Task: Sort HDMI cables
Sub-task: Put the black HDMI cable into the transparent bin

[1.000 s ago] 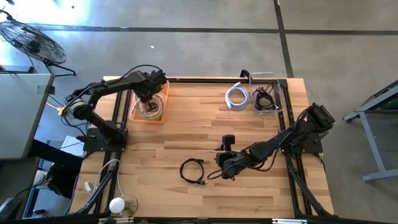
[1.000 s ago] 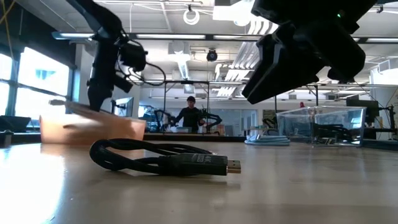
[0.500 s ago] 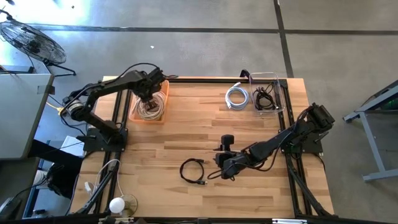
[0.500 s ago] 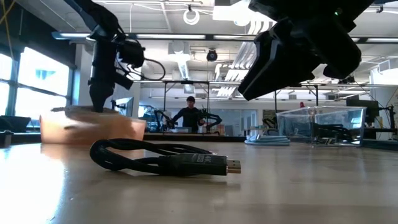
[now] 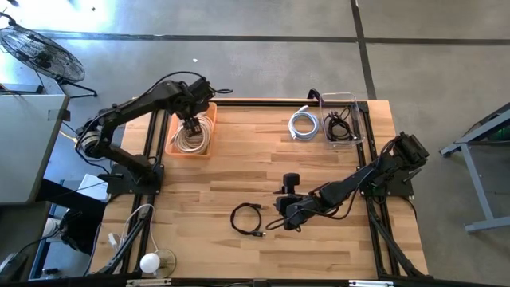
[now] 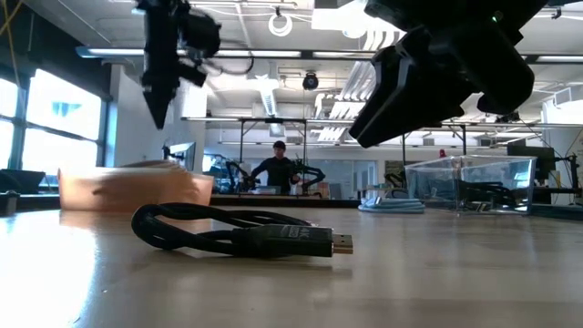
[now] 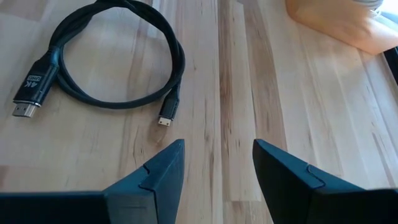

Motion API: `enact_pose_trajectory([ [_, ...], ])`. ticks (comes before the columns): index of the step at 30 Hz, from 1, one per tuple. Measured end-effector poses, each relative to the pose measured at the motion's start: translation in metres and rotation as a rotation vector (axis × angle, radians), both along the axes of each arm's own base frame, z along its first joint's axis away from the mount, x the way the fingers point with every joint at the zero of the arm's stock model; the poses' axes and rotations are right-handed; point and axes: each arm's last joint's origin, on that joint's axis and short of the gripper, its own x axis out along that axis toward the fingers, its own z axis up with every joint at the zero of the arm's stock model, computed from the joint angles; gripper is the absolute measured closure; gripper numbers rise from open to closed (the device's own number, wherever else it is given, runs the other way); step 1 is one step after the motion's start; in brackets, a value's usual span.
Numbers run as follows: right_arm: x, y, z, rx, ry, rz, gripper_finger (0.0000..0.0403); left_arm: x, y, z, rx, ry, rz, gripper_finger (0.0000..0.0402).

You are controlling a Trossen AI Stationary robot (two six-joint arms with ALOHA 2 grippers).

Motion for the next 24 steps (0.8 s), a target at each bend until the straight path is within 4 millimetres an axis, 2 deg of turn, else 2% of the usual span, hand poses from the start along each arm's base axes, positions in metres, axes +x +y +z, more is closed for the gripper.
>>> enact_pose_trajectory([
  [3,0.000,0.000,0.000,-0.001,0.001,0.000,0.0222,0.011,-0.020,0.028,-0.013,-0.027,-0.086,0.0173],
  [6,0.000,0.000,0.000,-0.001,0.001,-0.001,0.0222,0.025,-0.051,0.047,-0.065,-0.084,-0.205,0.0173],
  [11,-0.001,-0.001,-0.001,-0.015,0.001,-0.025,0.0222,0.047,-0.114,0.055,-0.134,-0.166,-0.405,0.0173],
  [14,-0.005,-0.002,-0.002,-0.058,0.018,-0.068,0.0222,0.059,-0.155,0.046,-0.105,-0.193,-0.488,0.0173],
  [19,-0.010,-0.006,-0.005,-0.118,0.026,-0.155,0.0221,0.067,-0.221,0.012,-0.046,-0.239,-0.576,0.0173],
  [22,-0.010,-0.007,-0.005,-0.136,0.018,-0.177,0.0222,0.067,-0.250,-0.013,-0.067,-0.289,-0.583,0.0173],
  [24,-0.010,-0.007,-0.004,-0.142,0.016,-0.181,0.0222,0.072,-0.266,-0.026,-0.125,-0.390,-0.561,0.0173],
])
